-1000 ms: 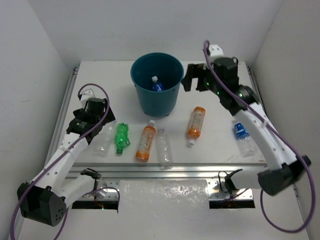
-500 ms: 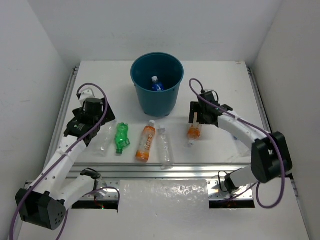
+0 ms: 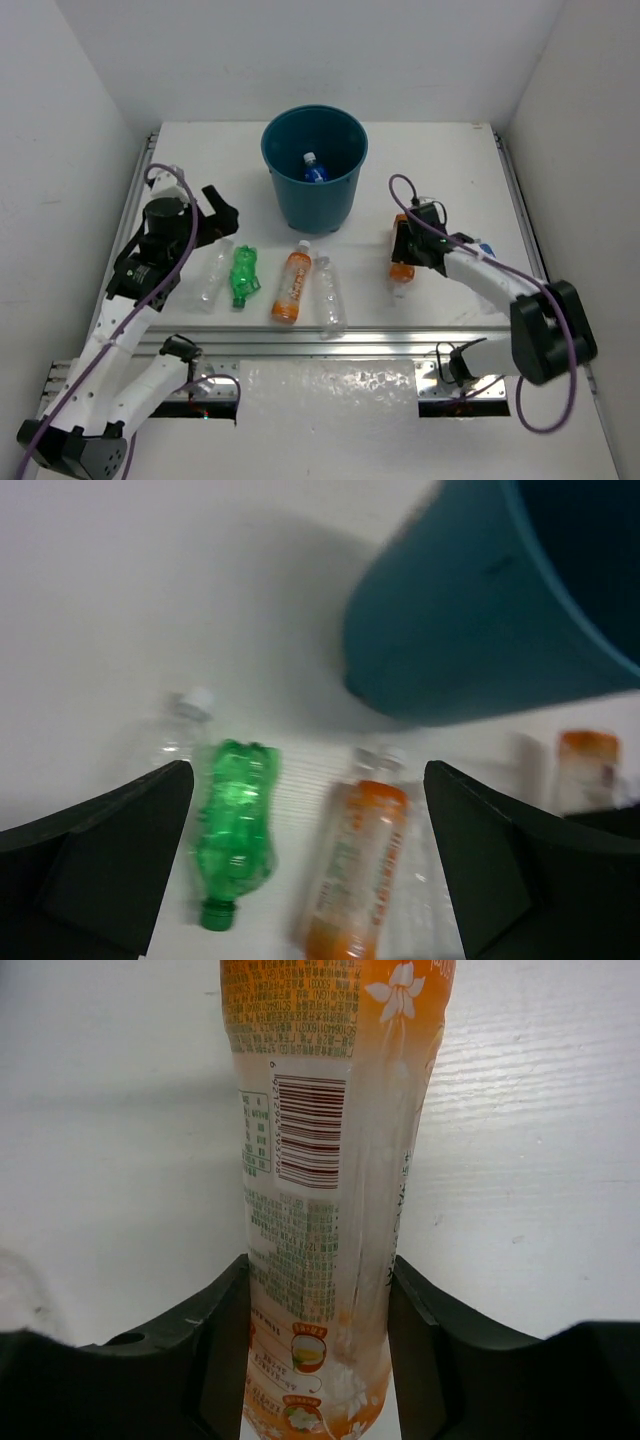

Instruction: Put the plastic bottles in the bin

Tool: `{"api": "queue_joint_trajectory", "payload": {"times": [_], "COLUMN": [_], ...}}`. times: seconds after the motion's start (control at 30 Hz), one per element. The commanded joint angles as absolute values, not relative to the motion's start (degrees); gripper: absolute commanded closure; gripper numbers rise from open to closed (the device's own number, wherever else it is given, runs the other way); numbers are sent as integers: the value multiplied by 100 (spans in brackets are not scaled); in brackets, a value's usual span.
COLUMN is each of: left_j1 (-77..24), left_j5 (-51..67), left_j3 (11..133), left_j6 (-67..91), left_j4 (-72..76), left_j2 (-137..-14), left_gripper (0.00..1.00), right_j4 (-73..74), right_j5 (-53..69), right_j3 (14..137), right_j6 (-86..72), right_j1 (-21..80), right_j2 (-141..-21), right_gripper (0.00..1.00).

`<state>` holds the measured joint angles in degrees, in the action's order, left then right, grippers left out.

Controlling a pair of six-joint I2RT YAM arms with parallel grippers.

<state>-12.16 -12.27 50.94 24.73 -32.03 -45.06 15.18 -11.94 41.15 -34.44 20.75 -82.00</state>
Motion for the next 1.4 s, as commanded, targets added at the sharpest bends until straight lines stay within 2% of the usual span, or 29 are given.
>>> {"api": "queue_joint_trajectory", "payload": {"times": [0.0, 0.07, 0.1, 0.2, 0.23, 0.33, 0.5, 0.67, 0.7, 0.77, 0.8, 0.83, 0.87, 0.9, 0.93, 0.97, 1.0, 1.03, 1.07, 1.1, 1.17, 1.27, 1.37], "left_j1": [-1589, -1853, -2150, -2722, -2864, -3558, -4639, -4772, -4772, -4781, -4781, -4781, -4781, -4781, -4781, -4773, -4772, -4746, -4711, -4650, -4299, -3535, -3279], "left_j5": [443, 885, 1375, 2115, 2249, 2443, 1883, 1608, 1652, 1757, 1758, 1714, 1627, 1348, 1153, 638, 224, -250, -1203, -1674, -2622, -2698, -2962], "left_j3": [5405, 5423, 5414, 5239, 5221, 5387, 5853, 6179, 6187, 6275, 6319, 6372, 6476, 6530, 6687, 6793, 6916, 7300, 7539, 7776, 8531, 9367, 9983], "left_j6": [2837, 3040, 3224, 3506, 3533, 3542, 3226, 3173, 3182, 3182, 3182, 3173, 3164, 3138, 3103, 3016, 2962, 2936, 2901, 2874, 2786, 2751, 2479], "left_j4": [-2429, -2067, -1604, -471, -222, 333, 440, 228, 324, 439, 466, 440, 352, 291, 73, -34, -331, -847, -1114, -1342, -1949, -2337, -2276], "left_j2": [-4351, -4342, -4368, -4596, -4788, -5334, -6080, -6477, -6547, -6618, -6670, -6680, -6688, -6671, -6680, -6671, -6697, -6741, -6898, -7013, -7415, -7995, -8549], "left_gripper": [2, 1, 1, 0, 0, 0, 0, 2, 5, 30, 54, 84, 89, 91, 94, 95, 96, 96, 96, 96, 96, 95, 87], "right_j4": [1143, 933, 871, 765, 712, 168, -430, -737, -817, -931, -940, -923, -801, -687, -364, -204, 33, 801, 1165, 1560, 2581, 3435, 3673], "right_j5": [-812, -83, 1026, 2737, 3778, 4979, 5589, 5923, 6072, 6161, 6118, 6056, 5986, 5794, 5635, 5408, 4579, 3970, 3337, 2122, 1103, -357, -1177], "right_j3": [3973, 3850, 3858, 4121, 4226, 4228, 4245, 4201, 4166, 4166, 4140, 4140, 4166, 4227, 4271, 4315, 4463, 4587, 4718, 5042, 5551, 5897, 5968], "right_j6": [-3052, -2787, -2499, -2242, -2224, -2583, -3058, -3181, -3234, -3287, -3278, -3252, -3130, -3059, -2928, -2901, -2831, -2682, -2637, -2585, -2313, -1934, -1802], "right_j1": [2065, 2065, 2074, 2100, 2101, 2145, 2197, 2232, 2241, 2250, 2259, 2250, 2250, 2259, 2250, 2250, 2250, 2250, 2241, 2241, 2241, 2162, 1629], "right_j2": [-6879, -6287, -5832, -5398, -5336, -5098, -4913, -4755, -4764, -4799, -4790, -4781, -4755, -4746, -4737, -4720, -4702, -4702, -4772, -4833, -5200, -5606, -5853], "right_gripper": [72, 72, 72, 71, 71, 71, 70, 70, 70, 68, 68, 67, 62, 56, 46, 29, 1, 1, 1, 1, 1, 1, 1]}}
